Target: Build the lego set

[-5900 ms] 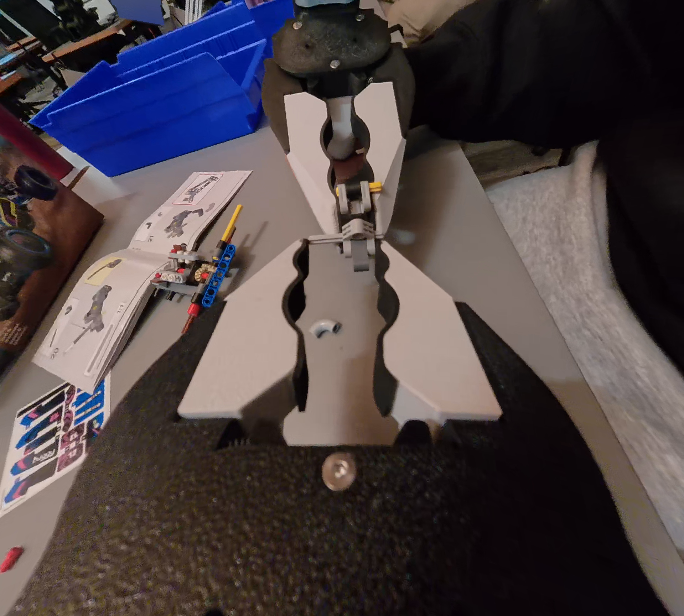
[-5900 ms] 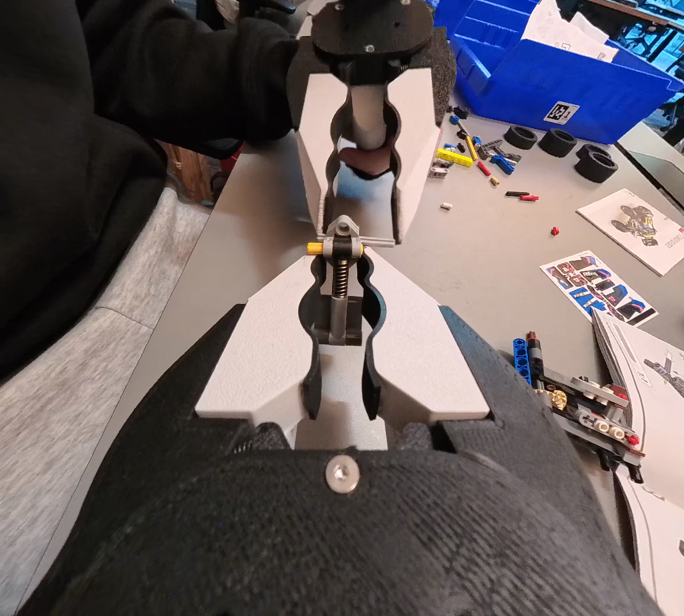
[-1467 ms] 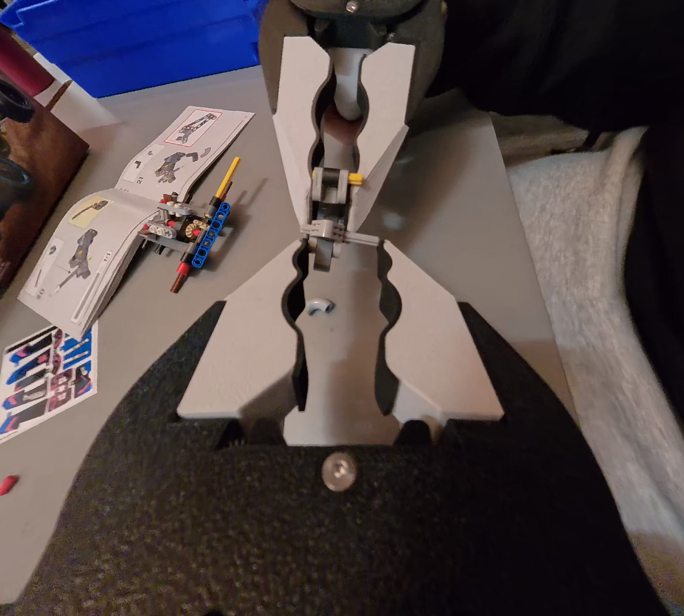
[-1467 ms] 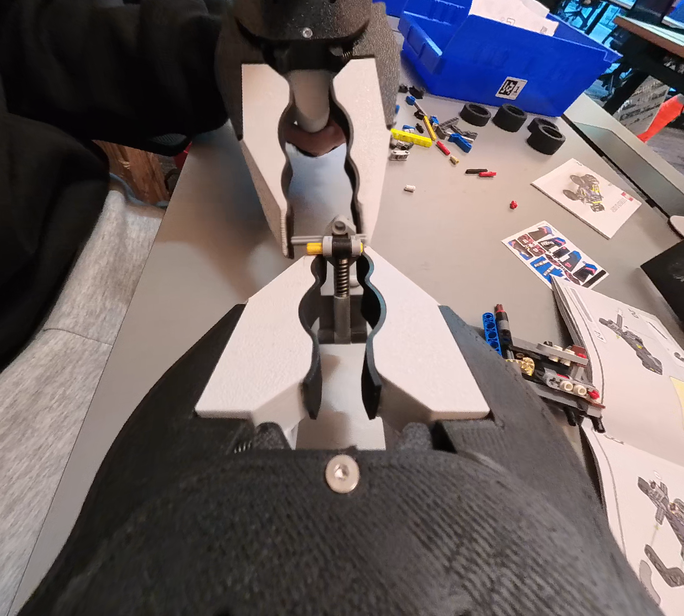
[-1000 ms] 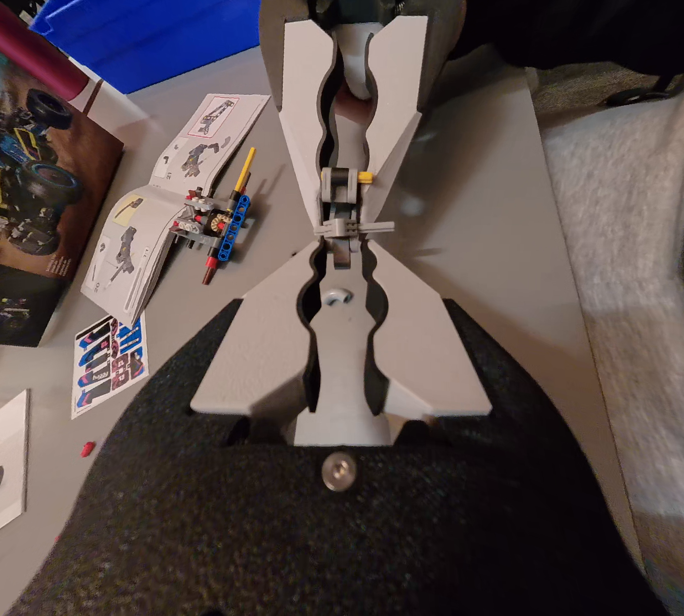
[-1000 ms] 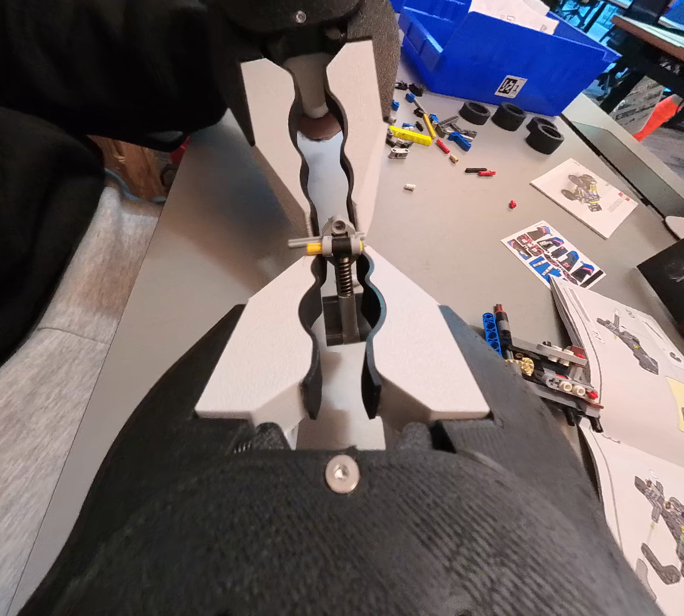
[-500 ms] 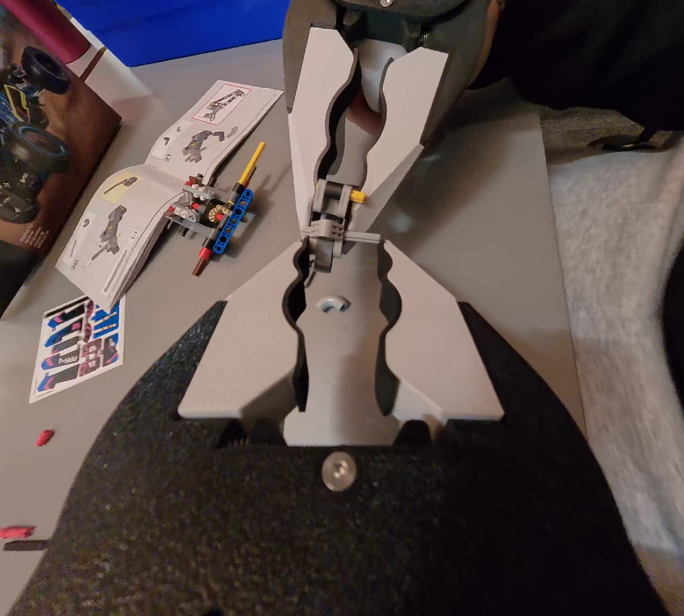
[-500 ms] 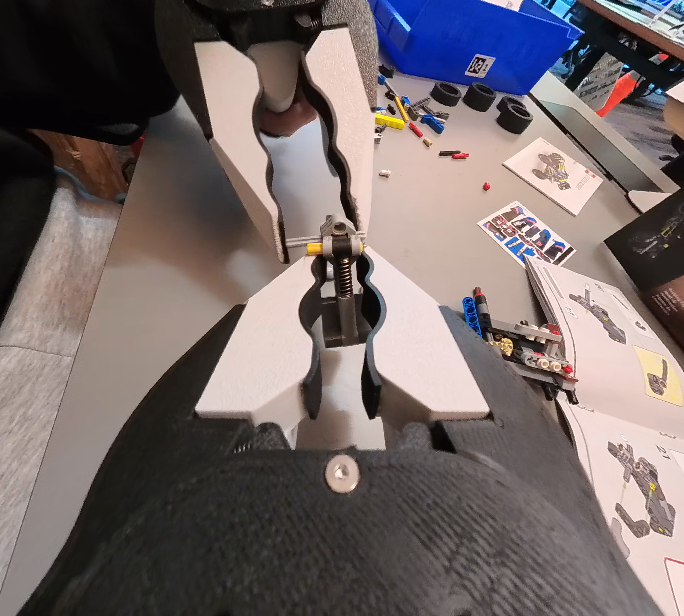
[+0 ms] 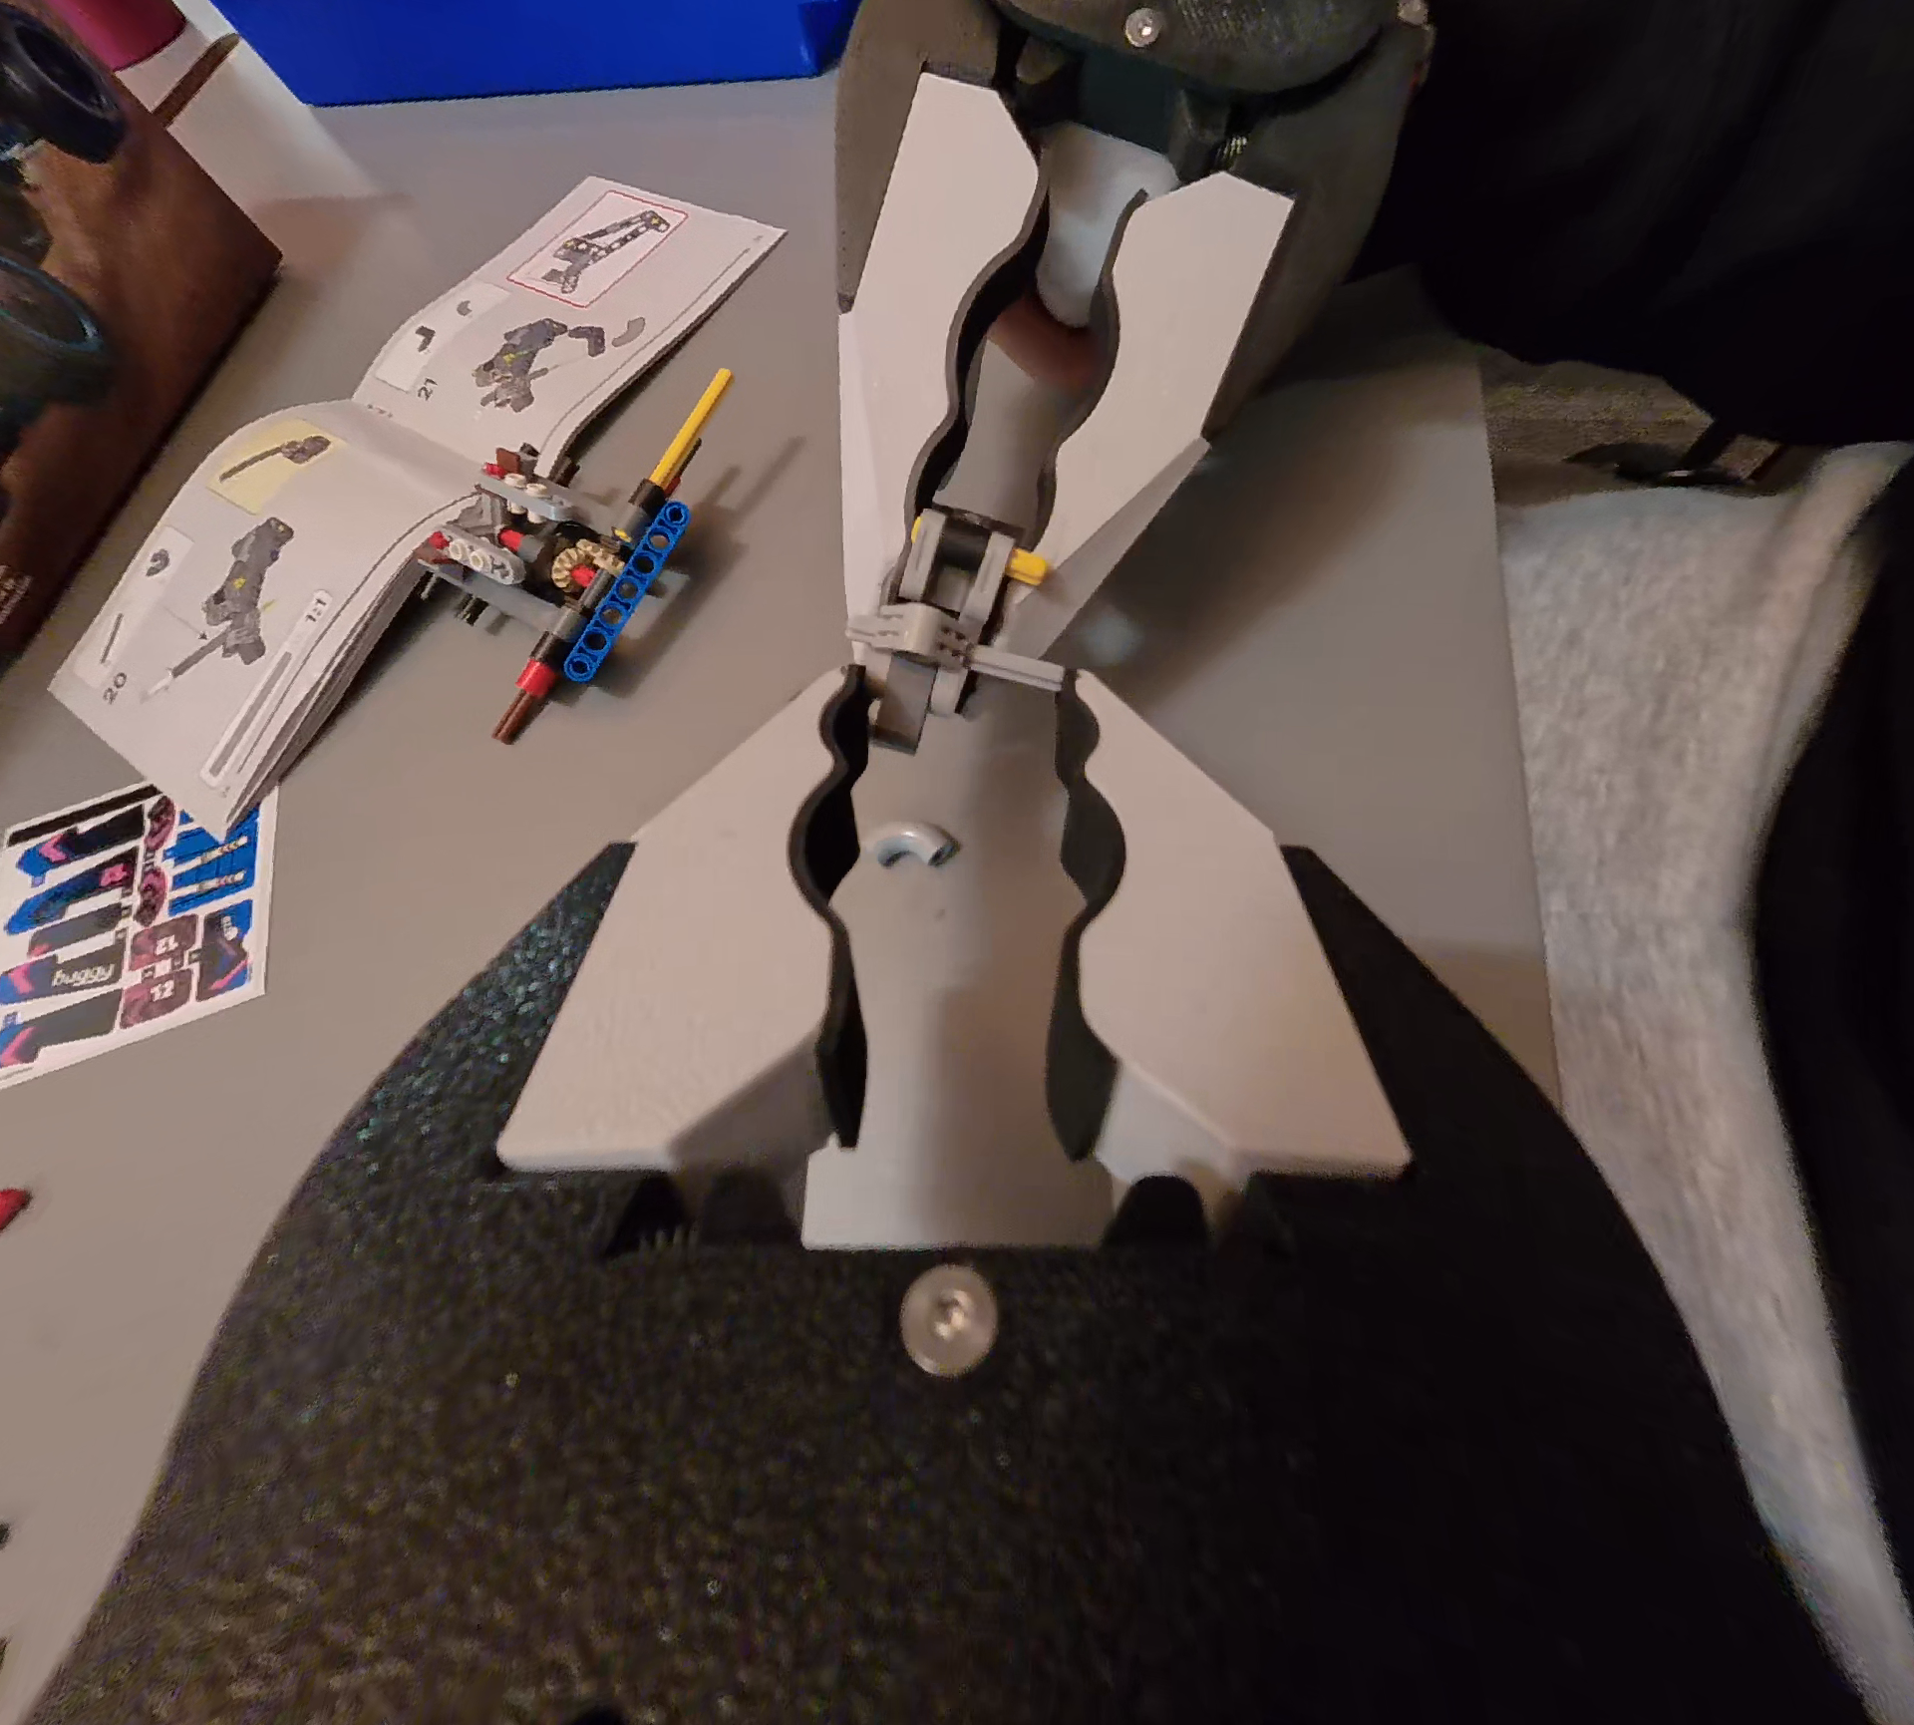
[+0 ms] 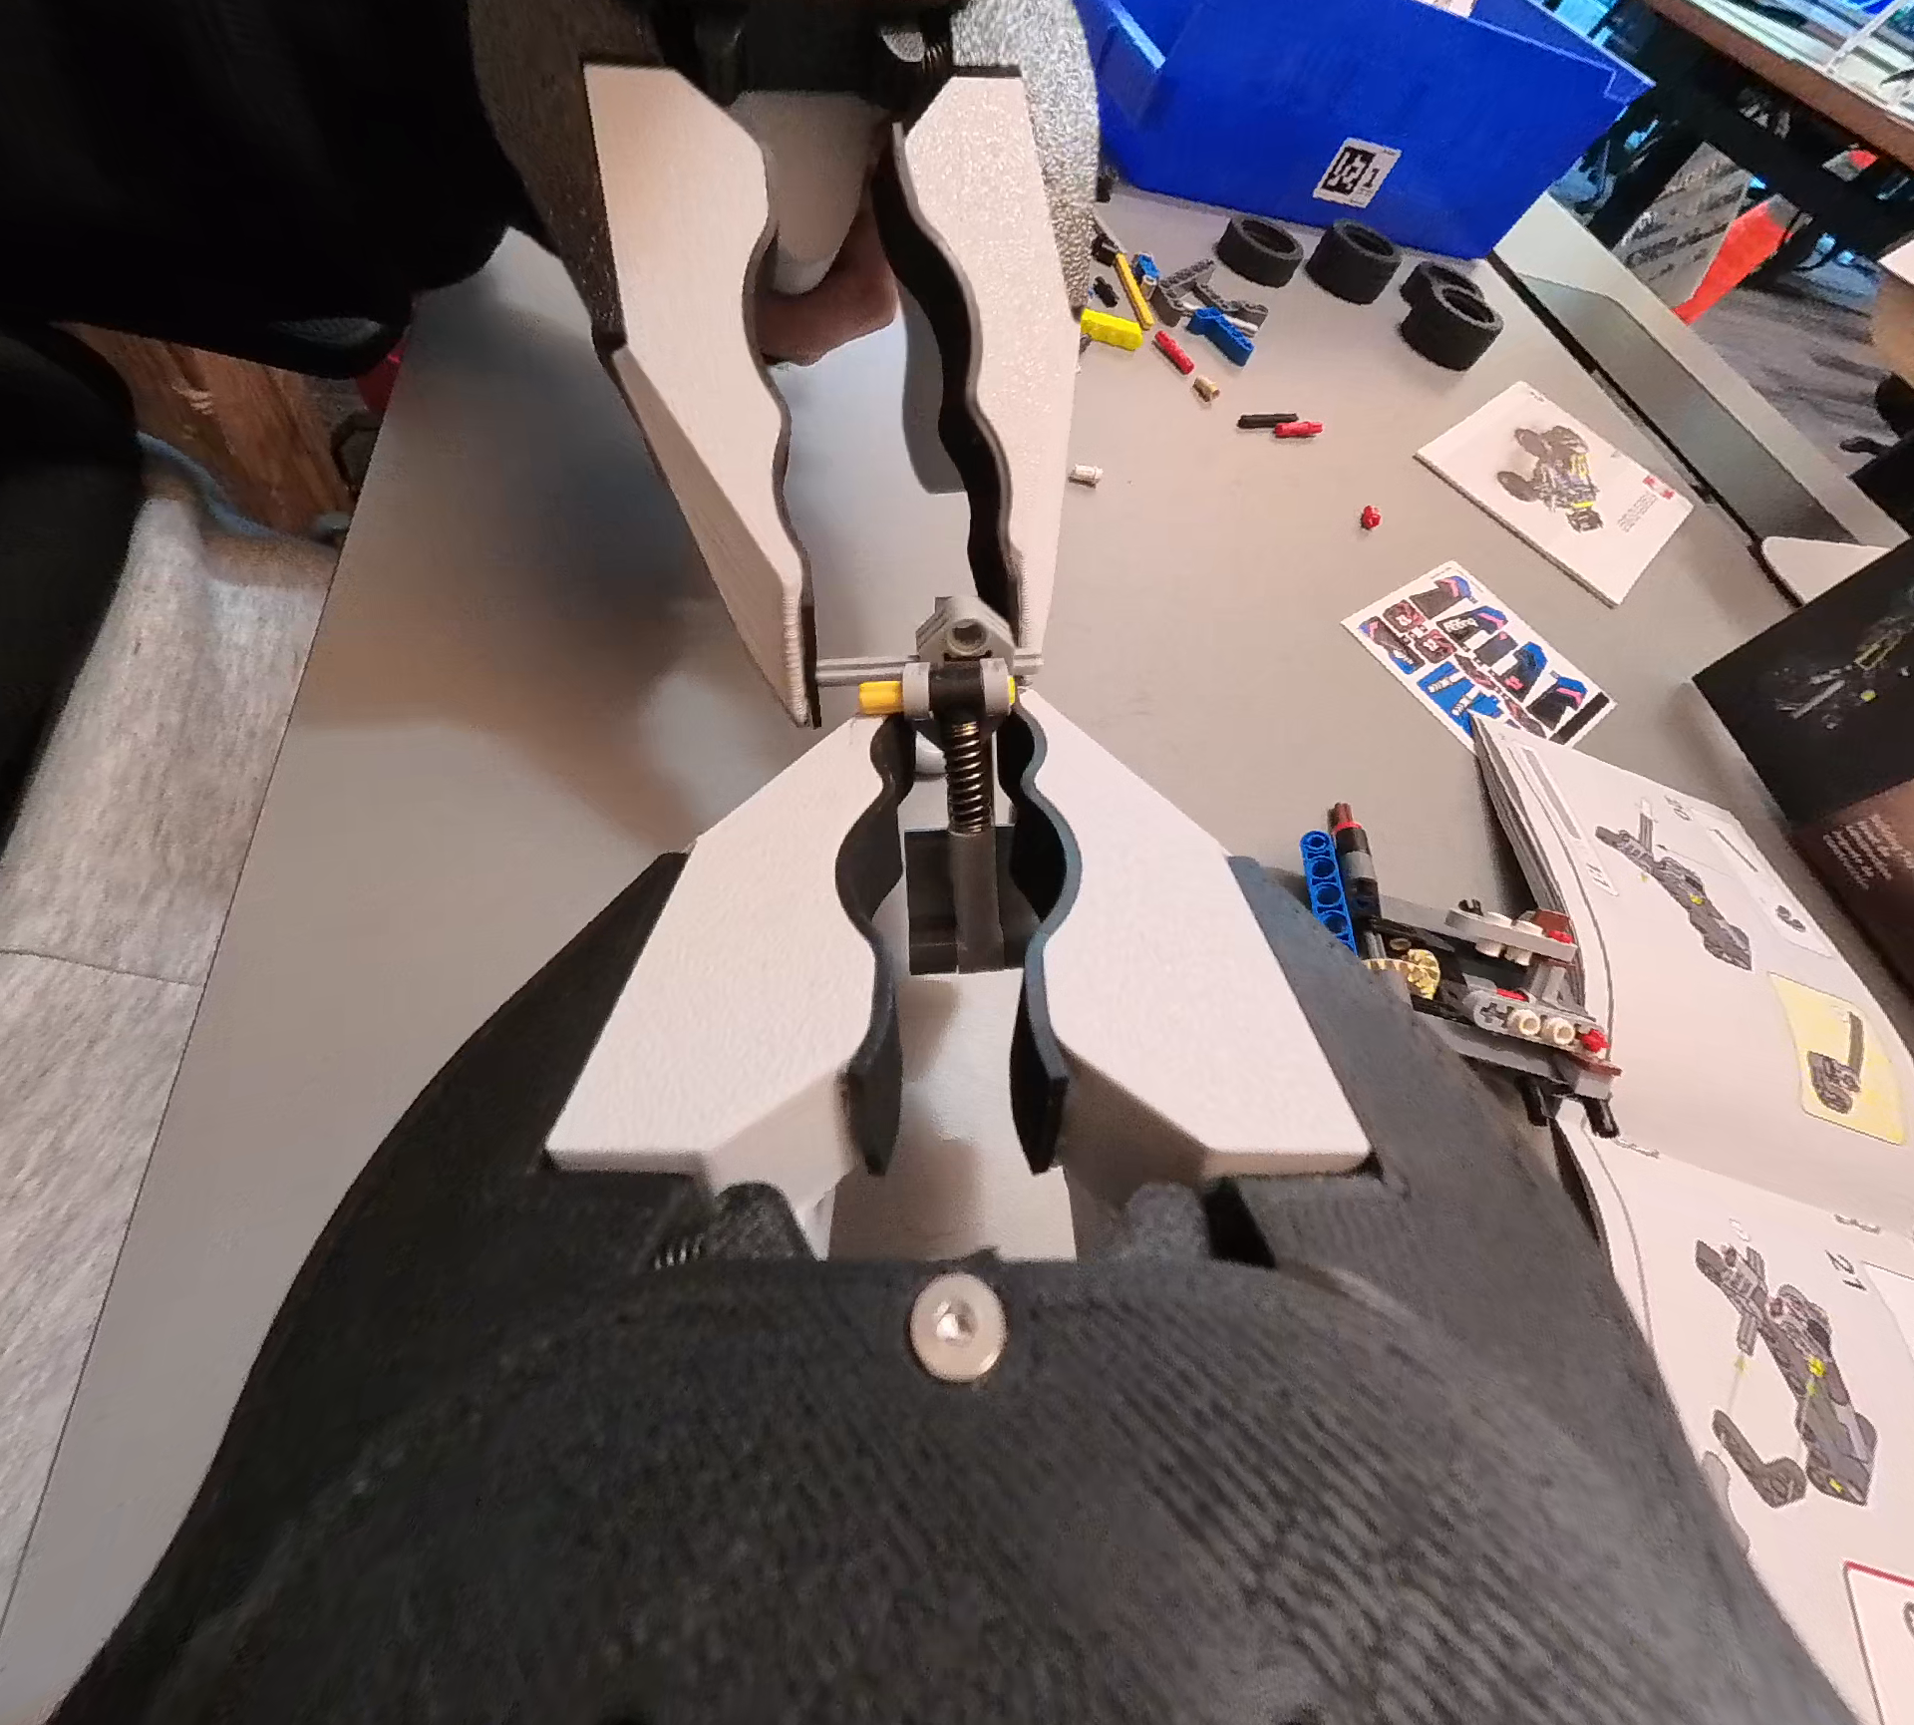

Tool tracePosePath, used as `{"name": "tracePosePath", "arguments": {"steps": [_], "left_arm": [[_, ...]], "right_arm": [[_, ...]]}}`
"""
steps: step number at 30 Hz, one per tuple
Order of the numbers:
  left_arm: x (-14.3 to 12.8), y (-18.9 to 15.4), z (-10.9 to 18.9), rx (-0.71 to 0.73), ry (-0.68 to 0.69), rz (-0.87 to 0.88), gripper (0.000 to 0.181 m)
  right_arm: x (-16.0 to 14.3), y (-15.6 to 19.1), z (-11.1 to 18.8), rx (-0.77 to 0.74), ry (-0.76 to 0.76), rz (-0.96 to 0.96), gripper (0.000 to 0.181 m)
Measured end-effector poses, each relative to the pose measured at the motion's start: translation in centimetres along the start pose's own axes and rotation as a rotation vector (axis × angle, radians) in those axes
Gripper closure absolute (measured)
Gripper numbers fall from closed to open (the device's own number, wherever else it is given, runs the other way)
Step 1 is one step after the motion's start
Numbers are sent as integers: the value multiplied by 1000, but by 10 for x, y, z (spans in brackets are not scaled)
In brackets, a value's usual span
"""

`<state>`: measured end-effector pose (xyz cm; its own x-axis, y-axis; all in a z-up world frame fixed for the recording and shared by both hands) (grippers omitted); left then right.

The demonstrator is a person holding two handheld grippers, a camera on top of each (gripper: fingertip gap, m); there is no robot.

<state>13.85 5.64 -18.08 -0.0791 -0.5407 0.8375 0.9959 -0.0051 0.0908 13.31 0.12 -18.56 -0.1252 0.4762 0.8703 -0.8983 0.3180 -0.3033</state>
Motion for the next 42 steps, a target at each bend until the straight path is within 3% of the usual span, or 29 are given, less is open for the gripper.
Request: {"name": "tracePosePath", "arguments": {"steps": [42], "left_arm": [[0,5,-2,5,-29,28,152]], "right_arm": [[-1,-2,-1,9,4,-25,168]]}}
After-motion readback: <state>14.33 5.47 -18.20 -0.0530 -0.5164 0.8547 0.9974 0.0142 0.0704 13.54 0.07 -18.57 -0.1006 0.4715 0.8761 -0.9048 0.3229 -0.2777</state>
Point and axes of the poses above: each gripper's, where its closed fingertips meet, z back along the fingers, x out of its top, y = z × x across the jaws, the point moved 4 cm from there along z, back along the fingers, and after that the axes turned 3 degrees about z, right-handed, at the moved point
